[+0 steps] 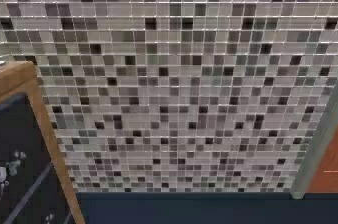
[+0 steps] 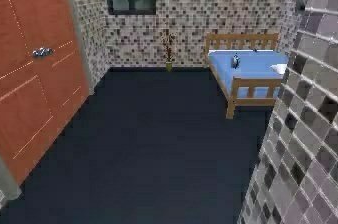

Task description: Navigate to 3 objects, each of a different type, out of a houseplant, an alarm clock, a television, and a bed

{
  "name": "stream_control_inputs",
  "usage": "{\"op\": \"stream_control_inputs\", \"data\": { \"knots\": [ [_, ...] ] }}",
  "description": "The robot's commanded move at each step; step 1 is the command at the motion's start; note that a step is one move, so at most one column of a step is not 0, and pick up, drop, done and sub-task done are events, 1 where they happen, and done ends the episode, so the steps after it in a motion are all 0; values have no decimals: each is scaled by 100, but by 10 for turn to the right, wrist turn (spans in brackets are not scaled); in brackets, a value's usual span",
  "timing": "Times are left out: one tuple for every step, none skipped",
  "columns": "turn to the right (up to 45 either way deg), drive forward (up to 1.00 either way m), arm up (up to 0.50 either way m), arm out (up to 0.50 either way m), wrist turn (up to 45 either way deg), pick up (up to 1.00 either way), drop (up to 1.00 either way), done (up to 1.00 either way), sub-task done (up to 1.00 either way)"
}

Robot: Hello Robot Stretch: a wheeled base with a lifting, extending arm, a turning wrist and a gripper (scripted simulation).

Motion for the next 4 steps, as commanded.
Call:
{"op": "stream_control_inputs", "data": {
  "knots": [
    [450,0,0,0,0,0,0,0,0],
    [210,0,0,0,0,0,0,0,0],
    [0,20,0,0,0,0,0,0,0],
    [210,0,0,0,0,0,0,0,0]
  ]
}}
